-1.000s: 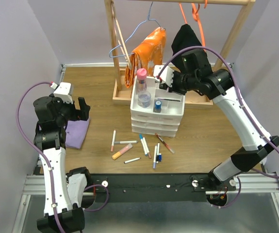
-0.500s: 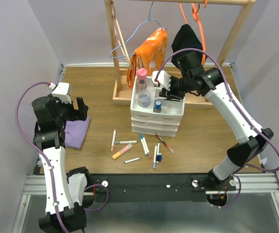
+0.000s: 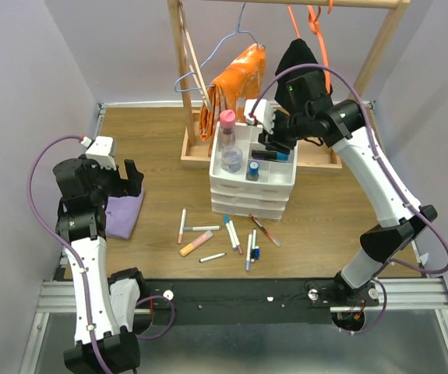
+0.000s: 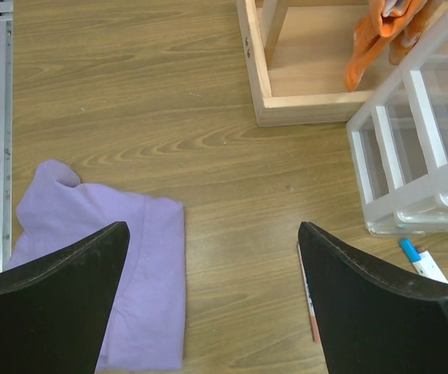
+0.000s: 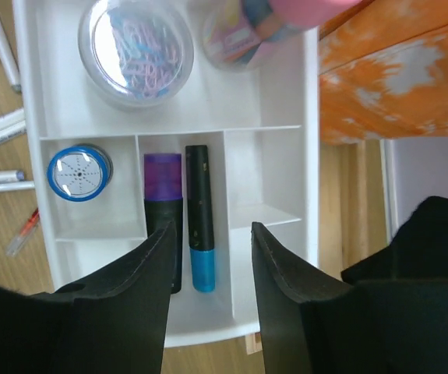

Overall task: Sort the stationery into containers
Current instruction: Place the pen in the storage box, then pick up the pen from the center of the board.

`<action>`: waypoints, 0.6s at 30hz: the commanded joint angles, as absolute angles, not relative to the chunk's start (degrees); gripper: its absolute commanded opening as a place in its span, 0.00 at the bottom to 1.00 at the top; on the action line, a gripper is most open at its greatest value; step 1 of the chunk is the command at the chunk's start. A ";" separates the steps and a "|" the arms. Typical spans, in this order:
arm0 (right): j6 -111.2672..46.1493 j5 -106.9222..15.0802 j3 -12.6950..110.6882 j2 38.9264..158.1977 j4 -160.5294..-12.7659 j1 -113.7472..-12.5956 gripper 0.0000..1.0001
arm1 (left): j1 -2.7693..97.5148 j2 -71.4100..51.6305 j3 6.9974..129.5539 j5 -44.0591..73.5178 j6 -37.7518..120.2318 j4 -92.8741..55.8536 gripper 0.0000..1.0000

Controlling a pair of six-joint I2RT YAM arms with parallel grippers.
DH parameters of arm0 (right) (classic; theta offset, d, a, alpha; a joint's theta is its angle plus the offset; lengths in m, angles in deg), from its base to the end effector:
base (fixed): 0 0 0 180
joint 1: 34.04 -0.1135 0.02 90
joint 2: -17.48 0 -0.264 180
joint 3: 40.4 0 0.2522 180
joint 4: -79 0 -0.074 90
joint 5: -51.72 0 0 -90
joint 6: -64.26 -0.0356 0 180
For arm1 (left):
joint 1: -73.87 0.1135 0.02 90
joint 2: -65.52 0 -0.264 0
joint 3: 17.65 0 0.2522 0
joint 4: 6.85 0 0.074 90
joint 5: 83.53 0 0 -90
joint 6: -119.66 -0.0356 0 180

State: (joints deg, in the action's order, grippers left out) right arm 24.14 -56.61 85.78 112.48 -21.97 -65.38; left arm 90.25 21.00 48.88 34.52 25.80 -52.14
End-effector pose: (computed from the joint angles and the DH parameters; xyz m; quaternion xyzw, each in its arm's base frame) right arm 0.2770 0.1818 0.4271 -0.6431 0.6621 0.0895 0.3743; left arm 0.1606 0.0297 0.3515 0.0441 0.8200 -0.1055 0.5608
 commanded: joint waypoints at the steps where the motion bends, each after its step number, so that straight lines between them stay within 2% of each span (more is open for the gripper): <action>1: 23.99 -58.92 96.30 112.76 -13.60 -67.52 0.52 | 90.48 22.45 47.52 37.67 25.88 -48.48 0.99; 5: 25.24 -56.58 93.35 109.42 -15.16 -76.12 0.54 | 90.48 20.96 50.06 37.93 27.81 -47.51 0.99; 7: 23.57 -53.59 92.19 109.76 -18.24 -84.03 0.54 | 90.48 19.91 51.38 37.58 29.47 -47.33 0.99; 9: 21.12 -53.66 94.11 112.04 -20.34 -88.95 0.52 | 90.48 17.97 53.75 35.66 31.68 -47.94 0.99; 14: 16.88 -59.37 98.70 121.53 -23.16 -94.06 0.49 | 90.48 16.65 56.22 30.56 35.89 -48.30 0.99; 18: 16.79 -61.48 86.44 122.25 -33.15 -98.37 0.48 | 90.48 15.77 58.06 26.43 37.04 -49.53 0.99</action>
